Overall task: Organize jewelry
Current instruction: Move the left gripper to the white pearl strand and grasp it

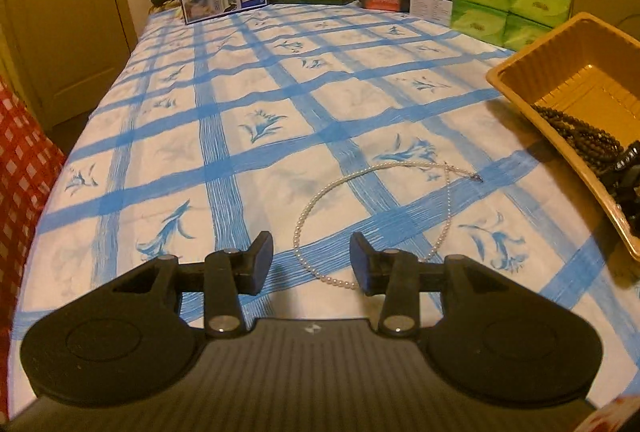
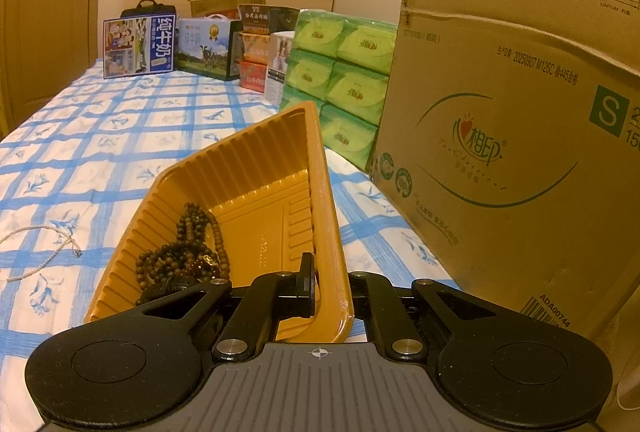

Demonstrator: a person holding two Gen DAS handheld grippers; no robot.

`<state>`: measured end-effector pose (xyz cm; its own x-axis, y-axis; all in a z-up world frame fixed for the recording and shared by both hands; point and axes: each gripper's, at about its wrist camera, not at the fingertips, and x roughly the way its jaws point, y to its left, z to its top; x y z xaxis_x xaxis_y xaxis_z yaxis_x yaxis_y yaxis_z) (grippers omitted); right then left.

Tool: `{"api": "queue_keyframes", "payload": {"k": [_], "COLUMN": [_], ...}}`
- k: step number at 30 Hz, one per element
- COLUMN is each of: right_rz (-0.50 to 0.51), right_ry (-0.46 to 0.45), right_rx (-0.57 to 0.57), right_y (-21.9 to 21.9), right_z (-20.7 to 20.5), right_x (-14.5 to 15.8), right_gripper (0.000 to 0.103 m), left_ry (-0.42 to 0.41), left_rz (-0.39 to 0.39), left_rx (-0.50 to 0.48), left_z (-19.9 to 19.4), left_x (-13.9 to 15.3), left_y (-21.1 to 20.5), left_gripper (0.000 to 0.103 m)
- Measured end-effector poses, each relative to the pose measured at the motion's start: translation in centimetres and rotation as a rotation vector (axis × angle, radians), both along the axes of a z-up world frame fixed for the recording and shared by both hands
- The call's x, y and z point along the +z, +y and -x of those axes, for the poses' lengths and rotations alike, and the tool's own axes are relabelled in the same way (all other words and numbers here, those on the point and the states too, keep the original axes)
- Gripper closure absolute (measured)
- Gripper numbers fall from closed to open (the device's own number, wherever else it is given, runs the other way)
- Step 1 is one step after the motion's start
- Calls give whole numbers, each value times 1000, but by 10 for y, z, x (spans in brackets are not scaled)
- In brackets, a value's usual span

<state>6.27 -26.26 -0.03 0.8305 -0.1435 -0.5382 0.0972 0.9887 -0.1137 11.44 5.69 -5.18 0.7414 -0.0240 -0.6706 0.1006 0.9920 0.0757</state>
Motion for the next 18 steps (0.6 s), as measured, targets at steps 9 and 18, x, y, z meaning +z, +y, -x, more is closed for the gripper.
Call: {"api": "queue_keyframes", "payload": {"k": [9,18], "right_rz": [2,2], "right_ry": [2,3], "right_rx": [0,-1], "right_y": [0,-1], "right_z": [-1,0], "right_x": [0,-1], "right_gripper": [97,97], "left_ry": [30,33], "left_rz": [28,39], "left_rx": [36,66], "left_z": [-15,-24], "left_x": [-12,-19], "left_y": [3,6], "left_gripper": [78,86]}}
